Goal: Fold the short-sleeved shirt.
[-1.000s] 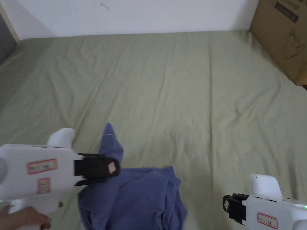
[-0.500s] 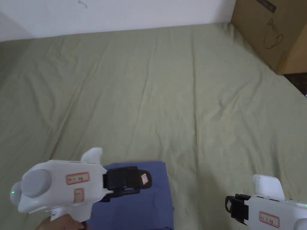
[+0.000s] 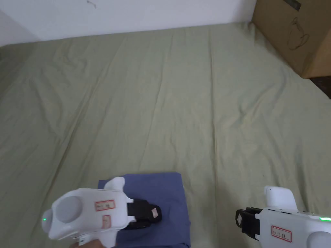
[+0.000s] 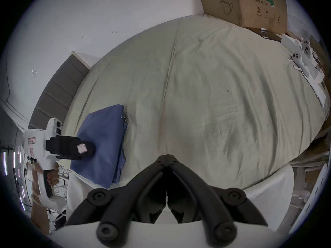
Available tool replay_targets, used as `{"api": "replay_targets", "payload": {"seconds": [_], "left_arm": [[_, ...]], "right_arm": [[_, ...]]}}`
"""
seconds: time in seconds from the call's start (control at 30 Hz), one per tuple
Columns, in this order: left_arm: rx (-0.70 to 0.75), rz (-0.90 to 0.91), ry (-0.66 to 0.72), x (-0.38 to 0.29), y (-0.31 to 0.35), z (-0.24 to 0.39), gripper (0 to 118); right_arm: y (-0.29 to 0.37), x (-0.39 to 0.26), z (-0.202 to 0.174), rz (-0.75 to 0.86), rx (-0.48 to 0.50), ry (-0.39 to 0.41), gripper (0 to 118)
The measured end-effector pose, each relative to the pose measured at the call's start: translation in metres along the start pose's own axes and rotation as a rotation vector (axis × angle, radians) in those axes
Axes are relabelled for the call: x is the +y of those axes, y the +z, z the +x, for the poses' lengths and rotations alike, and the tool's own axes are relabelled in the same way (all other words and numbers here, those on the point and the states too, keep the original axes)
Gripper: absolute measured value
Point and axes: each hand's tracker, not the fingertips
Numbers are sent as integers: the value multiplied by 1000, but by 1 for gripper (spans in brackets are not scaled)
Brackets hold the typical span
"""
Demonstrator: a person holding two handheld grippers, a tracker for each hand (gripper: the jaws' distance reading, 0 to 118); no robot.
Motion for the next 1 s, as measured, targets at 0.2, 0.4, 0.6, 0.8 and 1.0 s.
{"api": "replay_targets", "payload": {"seconds": [0.2,0.4,0.6,0.8,1.0], "left_arm": [[35,-82,-104,-10,-34,33,2],[28,-90,-142,-16,-48,50,2],[-77,-63,-205,-17,-20,63,2],[-74,145,-113,0,70,21,2],[3,302,101,-16,139,-57,2]], "right_arm": [[6,0,9,9,-8,-1,0],[8,0,13,16,1,-17,0],[10,0,10,15,10,-10,0],[6,14,-14,15,21,60,0],[-9,35,-74,7,130,217,0]]}}
